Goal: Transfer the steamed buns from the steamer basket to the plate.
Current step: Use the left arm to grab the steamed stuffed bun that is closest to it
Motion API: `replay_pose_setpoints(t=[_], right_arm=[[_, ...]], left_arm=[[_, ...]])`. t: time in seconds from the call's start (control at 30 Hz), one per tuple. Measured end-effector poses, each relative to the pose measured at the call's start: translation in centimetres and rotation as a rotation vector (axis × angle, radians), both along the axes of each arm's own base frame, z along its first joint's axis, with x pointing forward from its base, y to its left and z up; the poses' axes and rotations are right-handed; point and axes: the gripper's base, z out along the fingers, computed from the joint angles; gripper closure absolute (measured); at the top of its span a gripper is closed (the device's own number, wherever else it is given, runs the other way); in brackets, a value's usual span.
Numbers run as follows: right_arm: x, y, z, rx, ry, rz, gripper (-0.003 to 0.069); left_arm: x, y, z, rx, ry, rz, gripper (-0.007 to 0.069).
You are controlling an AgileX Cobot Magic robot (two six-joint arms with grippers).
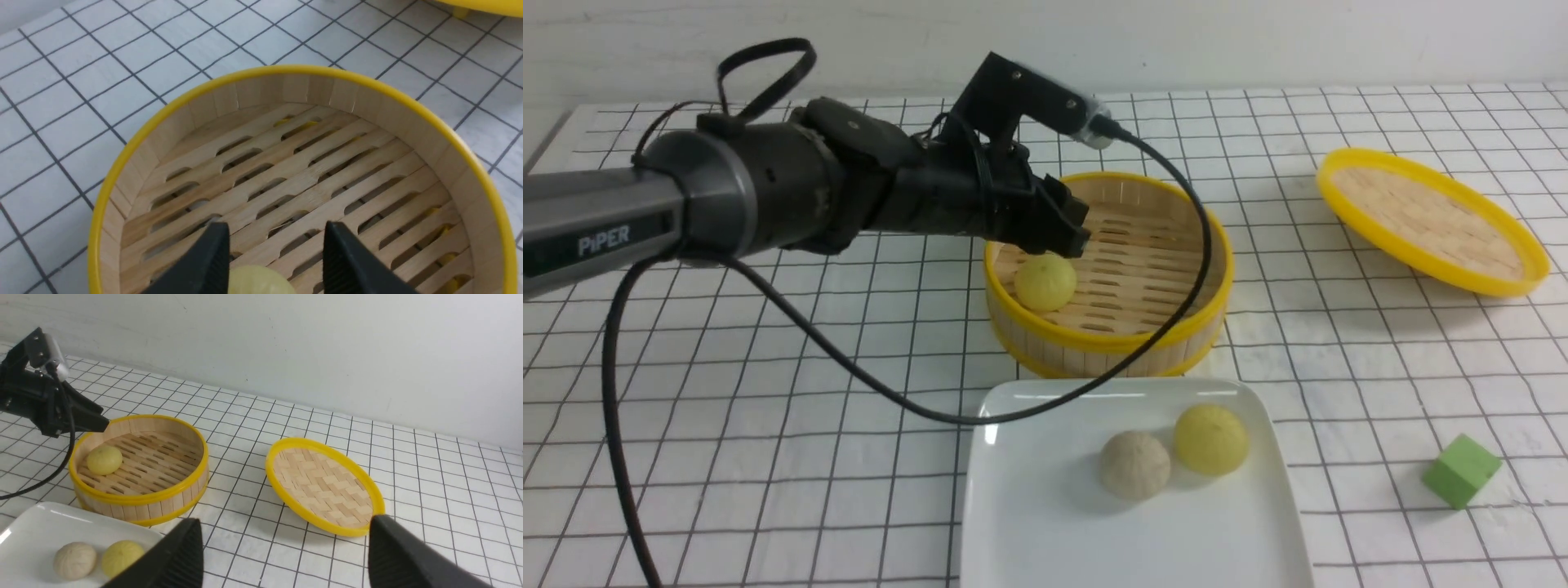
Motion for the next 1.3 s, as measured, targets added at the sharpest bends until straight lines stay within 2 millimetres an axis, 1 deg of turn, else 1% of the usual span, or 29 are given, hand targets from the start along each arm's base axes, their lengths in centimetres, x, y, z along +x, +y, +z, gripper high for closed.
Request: replay_pose_setpoints(t=[0.1, 0.13, 0.17, 0.23, 0.27, 0.33, 0.47, 0.7, 0.93, 1.07, 1.17, 1.23, 1.27, 1.3], right_arm=[[0.0, 0.0, 0.0, -0.002, 0.005, -0.001, 0.0132], [0.0, 0.0, 0.0, -0.002, 0.005, -0.001, 0.0132], [0.0, 0.0, 0.0, -0.002, 0.005, -0.001, 0.0132], [0.0, 0.0, 0.0, -0.002, 0.005, -0.001, 0.0132], [0.0, 0.0, -0.1, -0.002, 0.006, -0.002, 0.0132], [0.0, 0.0, -0.1, -0.002, 0.007, -0.002, 0.0132], [0.0, 0.0, -0.1, -0.004, 0.011, -0.003, 0.0132], [0.0, 0.0, -0.1, -0.005, 0.015, -0.004, 0.0132], [0.0, 0.0, -0.2, -0.006, 0.016, -0.004, 0.0132], [0.0, 0.0, -0.2, -0.006, 0.016, -0.004, 0.0132], [0.0, 0.0, -0.2, -0.006, 0.016, -0.004, 0.0132], [0.0, 0.0, -0.2, -0.006, 0.017, -0.004, 0.0132], [0.0, 0.0, -0.2, -0.006, 0.017, -0.004, 0.0132], [0.0, 0.0, -0.2, -0.006, 0.017, -0.004, 0.0132]], left_arm=[[0.2, -0.1, -1.1, 0.009, 0.025, 0.002, 0.0283], [0.3, -0.1, -1.1, 0.009, 0.027, 0.001, 0.0283], [0.4, -0.2, -1.8, 0.016, 0.041, 0.001, 0.0283], [0.5, -0.2, -2.2, 0.019, 0.048, 0.001, 0.0283], [0.6, -0.3, -2.8, 0.026, 0.060, 0.002, 0.0283], [0.8, -0.3, -3.5, 0.034, 0.071, 0.006, 0.0283], [1.0, -0.2, -3.9, 0.043, 0.066, 0.025, 0.0283], [1.3, 0.0, -3.8, 0.050, 0.047, 0.050, 0.0283], [1.4, -0.2, -5.3, 0.062, 0.083, 0.043, 0.0283], [1.5, -0.2, -5.4, 0.063, 0.083, 0.046, 0.0284], [1.5, -0.2, -5.6, 0.065, 0.086, 0.049, 0.0310], [1.6, -0.2, -6.0, 0.069, 0.092, 0.052, 0.0370], [1.6, -0.2, -6.0, 0.069, 0.092, 0.052, 0.0370], [1.6, -0.2, -6.3, 0.072, 0.098, 0.054, 0.0449]])
